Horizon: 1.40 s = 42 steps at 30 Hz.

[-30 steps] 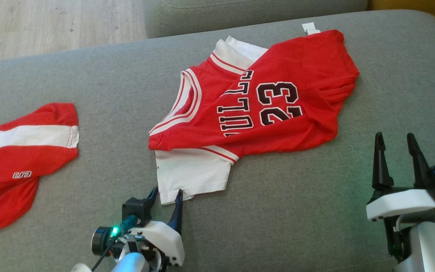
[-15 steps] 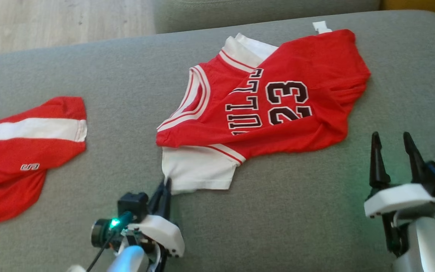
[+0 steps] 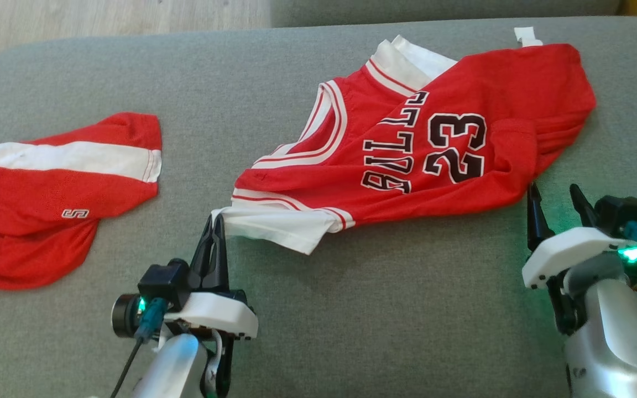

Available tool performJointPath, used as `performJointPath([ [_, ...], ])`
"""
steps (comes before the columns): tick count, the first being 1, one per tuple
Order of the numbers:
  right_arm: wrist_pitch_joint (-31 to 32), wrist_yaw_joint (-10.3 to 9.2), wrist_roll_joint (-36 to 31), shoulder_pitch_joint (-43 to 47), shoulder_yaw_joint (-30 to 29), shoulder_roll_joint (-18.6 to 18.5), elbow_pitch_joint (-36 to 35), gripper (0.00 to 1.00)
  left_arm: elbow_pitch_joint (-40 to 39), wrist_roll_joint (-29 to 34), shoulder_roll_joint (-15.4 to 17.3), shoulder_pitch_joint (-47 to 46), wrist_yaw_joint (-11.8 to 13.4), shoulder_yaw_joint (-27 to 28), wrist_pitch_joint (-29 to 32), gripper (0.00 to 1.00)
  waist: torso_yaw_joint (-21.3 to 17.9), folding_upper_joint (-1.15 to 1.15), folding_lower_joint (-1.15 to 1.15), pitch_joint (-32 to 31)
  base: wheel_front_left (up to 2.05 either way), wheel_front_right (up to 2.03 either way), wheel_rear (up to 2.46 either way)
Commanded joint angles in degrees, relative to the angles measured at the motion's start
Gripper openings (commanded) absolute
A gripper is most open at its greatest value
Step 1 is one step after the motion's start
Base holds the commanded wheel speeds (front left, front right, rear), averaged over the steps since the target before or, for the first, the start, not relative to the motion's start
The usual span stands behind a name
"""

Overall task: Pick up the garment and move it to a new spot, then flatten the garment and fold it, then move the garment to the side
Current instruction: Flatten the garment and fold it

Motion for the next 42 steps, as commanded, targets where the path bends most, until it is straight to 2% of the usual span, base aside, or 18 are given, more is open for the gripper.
performJointPath([
  [1, -0.8, 0.40, 0.0, -2.5, 1.4, -0.2, -1.2, 1.00, -1.7, 0.3, 0.5, -1.7, 0.0, 1.9, -0.6, 0.00, 0.2, 0.00, -0.01, 0.2, 0.00, 0.00, 0.00],
  [11, -3.0, 0.40, 2.2, -12.4, 1.8, -0.2, 9.9, 1.00, 0.3, 0.7, 0.2, -2.7, -1.2, -0.5, -0.7, 0.00, 1.0, 0.00, -0.01, 1.7, 0.00, 0.00, 0.00],
  [22, -3.8, 0.40, -1.4, -19.6, 1.2, -0.2, 20.4, 1.00, 1.3, 0.2, 0.0, -3.9, -1.5, -1.7, -0.8, 0.00, 2.5, 0.00, -0.01, 2.9, 0.00, 0.00, 0.00],
  [23, -3.9, 0.40, -1.4, -20.1, 1.4, -0.2, 21.2, 0.88, 1.4, 0.1, 0.0, -3.9, -1.5, -1.8, -0.8, 0.00, 2.5, 0.00, -0.01, 2.9, 0.00, 0.00, 0.00],
  [24, -4.1, 0.40, -1.5, -20.5, 1.6, -0.2, 22.0, 0.47, 1.4, 0.1, 0.0, -4.0, -1.5, -1.8, -0.8, 0.00, 2.5, 0.00, -0.01, 2.9, 0.00, 0.00, 0.00],
  [25, -4.4, 0.40, -1.6, -20.8, 1.9, -0.2, 22.7, 0.01, 1.4, 0.1, 0.0, -4.0, -1.4, -1.8, -0.8, 0.00, 2.5, 0.00, -0.01, 2.9, 0.00, 0.00, 0.00],
  [30, -7.8, 0.40, -3.0, -22.0, 3.0, -0.2, 23.9, 0.00, 1.7, 0.0, -0.1, -3.7, -1.2, -1.4, -0.8, 0.00, 1.5, 0.00, -0.01, 2.2, 0.00, 0.00, 0.00],
  [34, -9.6, 0.40, -4.5, -22.1, 1.5, -0.3, 22.5, 0.00, 1.2, -0.1, 0.0, -3.4, -1.0, -0.6, -0.8, 0.00, 0.3, 0.00, -0.01, 1.3, 0.00, 0.00, 0.00],
  [38, -10.3, 0.40, -6.6, -20.3, -2.4, -0.7, 18.3, 0.00, -0.5, 0.0, 0.1, -2.5, -0.7, 1.1, -0.8, 0.00, -1.9, 0.00, -0.01, -0.1, 0.00, 0.00, 0.00],
  [42, -8.2, 0.40, -9.5, -15.3, -8.2, -1.1, 11.9, 0.00, -2.9, 0.3, 0.1, -1.4, -0.9, 2.7, -0.8, 0.00, -4.1, 0.00, -0.01, -1.2, 0.00, 0.00, 0.00],
])
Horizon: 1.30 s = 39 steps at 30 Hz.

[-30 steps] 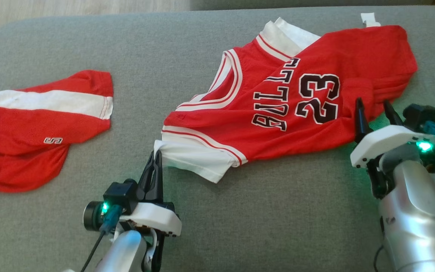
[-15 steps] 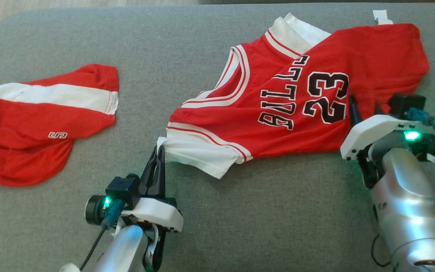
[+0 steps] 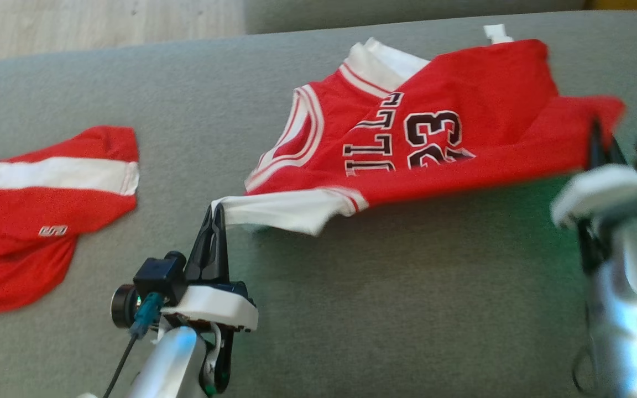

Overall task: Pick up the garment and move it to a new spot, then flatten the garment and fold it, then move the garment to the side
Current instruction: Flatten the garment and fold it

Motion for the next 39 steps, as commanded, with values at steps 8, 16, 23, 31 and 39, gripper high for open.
performJointPath([
  [8, 9.6, 0.40, -6.8, 12.9, -7.0, 0.6, -14.2, 0.00, -3.7, 0.8, 0.2, 1.1, -1.5, 2.0, -0.7, 0.00, -2.8, 0.00, 0.00, -1.8, 0.00, 0.00, 0.00],
  [16, 13.8, 0.40, -5.8, 16.3, -4.9, 0.7, -18.2, 1.00, -2.7, 0.9, 0.1, 1.8, -2.1, 1.5, -0.7, 0.00, -2.3, 0.00, 0.00, -2.7, 0.00, 0.00, 0.00],
  [23, 12.2, 0.40, -2.5, 18.2, -1.5, 0.7, -21.2, 1.00, -2.2, 1.3, 0.0, 2.6, -2.0, 2.3, -0.7, 0.00, -2.0, 0.00, 0.00, -3.8, 0.00, 0.00, 0.00],
  [31, 6.2, 0.40, 6.6, 25.2, 4.8, 0.7, -26.5, 1.00, -2.2, 1.6, 0.0, 3.6, -2.1, 2.9, -0.7, 0.00, -2.6, 0.00, 0.00, -4.5, 0.00, 0.00, 0.00],
  [39, 0.9, 0.40, 12.8, 29.5, 8.4, 0.7, -28.4, 1.00, -1.7, 3.0, 0.1, 3.9, -2.8, 2.0, -0.7, 0.78, -2.6, 0.00, 0.00, -4.3, 0.00, 0.00, 0.00],
])
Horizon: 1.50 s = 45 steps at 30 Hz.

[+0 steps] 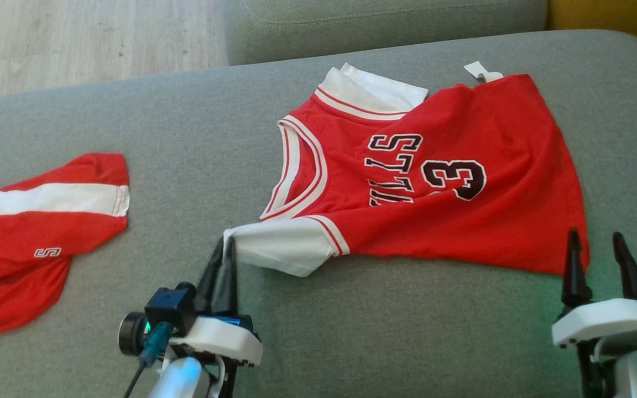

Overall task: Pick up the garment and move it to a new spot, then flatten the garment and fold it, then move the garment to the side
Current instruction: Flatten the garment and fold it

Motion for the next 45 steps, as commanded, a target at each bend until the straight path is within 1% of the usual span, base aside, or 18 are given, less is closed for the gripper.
performJointPath([
  [1, -1.1, 0.39, 0.6, -1.1, 2.1, -0.6, -2.3, 1.00, -1.7, 0.8, 0.6, -1.2, 0.3, 1.6, -0.7, 1.00, 0.1, 0.00, 0.00, 0.0, 0.00, 0.00, 0.00],
  [3, -2.6, 0.39, 1.4, -0.8, 3.8, -0.6, -3.0, 1.00, -3.6, 2.1, 0.8, -1.5, 0.4, 2.1, -0.7, 1.00, 0.5, 0.00, 0.00, -0.1, 0.00, 0.00, 0.00],
  [5, -4.1, 0.39, 2.2, -0.6, 5.5, -0.6, -3.9, 1.00, -7.9, 3.9, 1.0, -1.6, 0.4, 3.3, -0.7, 1.00, 1.1, 0.00, 0.00, -0.2, 0.00, 0.00, 0.00],
  [9, -6.3, 0.39, 2.7, -0.1, 7.6, -0.6, -6.6, 1.00, -16.8, 7.6, 1.2, -0.4, -0.5, 5.8, -0.7, 1.00, 2.3, 0.00, 0.00, -0.6, 0.00, 0.00, 0.00],
  [13, -7.2, 0.39, 3.7, 1.3, 9.7, -0.6, -9.8, 1.00, -23.9, 10.5, 1.1, 2.2, -1.9, 8.0, -0.7, 1.00, 3.5, 0.00, 0.00, -1.2, 0.00, 0.00, 0.00],
  [15, -7.3, 0.39, 3.5, 2.3, 10.3, -0.6, -10.1, 1.00, -24.4, 11.0, 0.9, 3.9, -2.0, 8.6, -0.7, 1.00, 3.7, 0.00, 0.00, -1.4, 0.00, 0.00, 0.00],
  [21, -7.4, 0.39, 3.3, 3.6, 10.6, -0.6, -10.6, 1.00, -23.8, 11.2, 0.6, 6.4, -2.6, 9.2, -0.7, 1.00, 4.1, 0.00, 0.00, -1.5, 0.00, 0.00, 0.00],
  [30, -7.4, 0.39, 3.4, 2.7, 10.8, -0.6, -11.4, 1.00, -21.5, 10.9, 0.4, 5.6, -3.8, 8.9, -0.7, 1.00, 3.1, 0.00, 0.00, -0.5, 0.00, 0.00, 0.00],
  [32, -7.4, 0.39, 3.4, 2.5, 11.0, -0.6, -11.4, 1.00, -19.3, 10.6, 0.4, 5.4, -4.4, 8.3, -0.7, 1.00, 2.6, 0.00, 0.00, -0.1, 0.00, 0.00, 0.00],
  [35, -7.4, 0.39, 3.5, 2.2, 11.1, -0.6, -11.4, 1.00, -13.6, 10.5, 0.4, 4.6, -5.5, 6.6, -0.7, 1.00, 1.8, 0.00, 0.00, 0.7, 0.00, 0.00, 0.00],
  [40, -7.4, 0.39, 3.6, 1.7, 11.1, -0.6, -11.4, 1.00, -4.5, 10.6, 0.5, 1.2, -6.3, 5.2, 0.7, 1.00, 0.8, 0.00, 0.00, 2.5, 0.00, 0.00, 0.00],
  [41, -7.4, 0.39, 3.6, 1.7, 11.1, -0.6, -11.4, 1.00, -4.5, 10.6, 0.5, 1.2, -6.3, 5.2, 0.7, 1.00, 0.8, 0.00, 0.00, 2.5, 0.00, 0.00, 0.00],
  [45, -7.4, 0.39, 3.5, 1.3, 10.9, -0.6, -11.5, 1.00, 0.0, 10.4, 0.6, -1.3, -6.9, 4.4, 2.0, 1.00, 0.2, 0.00, 0.00, 3.8, 0.00, 0.00, 0.00],
])
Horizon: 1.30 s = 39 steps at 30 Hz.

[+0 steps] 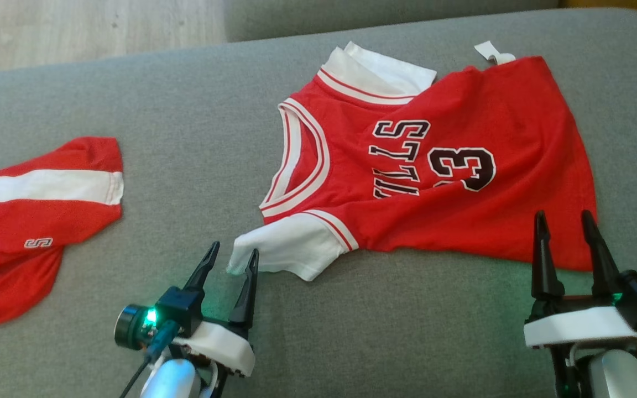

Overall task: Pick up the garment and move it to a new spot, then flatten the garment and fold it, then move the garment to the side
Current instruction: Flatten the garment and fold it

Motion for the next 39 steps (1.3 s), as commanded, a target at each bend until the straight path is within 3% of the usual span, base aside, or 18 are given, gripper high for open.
performJointPath([
  [1, -0.6, 0.39, 0.2, -2.4, 1.2, -0.6, -2.1, 1.00, -0.9, -0.4, 0.3, -2.1, -0.1, 1.3, -0.2, 1.00, -0.3, 0.00, -0.01, 0.6, 0.00, 0.00, 0.00],
  [26, -0.6, 0.39, 0.4, -3.8, 1.2, -0.6, -1.3, 1.00, 8.5, -3.6, 0.2, -7.3, -0.4, -1.3, 3.0, 0.99, -1.1, 0.00, -0.01, 2.3, 0.00, 0.00, 0.00],
  [27, -0.6, 0.39, 0.4, -3.8, 1.2, -0.6, -1.2, 1.00, 8.7, -3.6, 0.3, -7.4, -0.4, -1.4, 3.4, 0.62, -1.1, 0.00, -0.01, 2.3, 0.00, 0.00, 0.00],
  [28, -0.6, 0.39, 0.4, -3.8, 1.1, -0.6, -1.1, 1.00, 9.0, -3.6, 0.3, -7.4, -0.4, -1.6, 3.7, 0.42, -1.1, 0.00, -0.01, 2.2, 0.00, 0.00, 0.00],
  [29, -0.6, 0.39, 0.4, -3.8, 1.1, -0.6, -1.0, 1.00, 9.3, -3.7, 0.4, -7.4, -0.4, -1.7, 4.1, 0.10, -1.1, 0.00, -0.01, 2.2, 0.00, 0.00, 0.00],
  [30, -0.6, 0.39, 0.3, -3.8, 1.0, -0.6, -0.8, 1.00, 9.5, -3.7, 0.4, -7.4, -0.4, -1.9, 4.3, 0.00, -1.1, 0.00, -0.01, 2.1, 0.00, 0.00, 0.00],
  [34, -0.6, 0.39, -0.4, -3.6, -0.2, -0.6, 1.6, 1.00, 9.3, -4.2, 0.4, -7.1, 0.0, -1.7, 3.3, 0.00, -1.1, 0.00, -0.01, 1.1, 0.00, 0.00, 0.00],
  [39, 2.1, 0.39, -2.8, -3.3, -6.3, -0.6, 8.2, 1.00, 7.5, -5.2, 0.4, -5.9, 1.6, -0.5, 0.5, 0.00, -0.7, 0.00, -0.01, -1.0, 0.00, 0.00, 0.00],
])
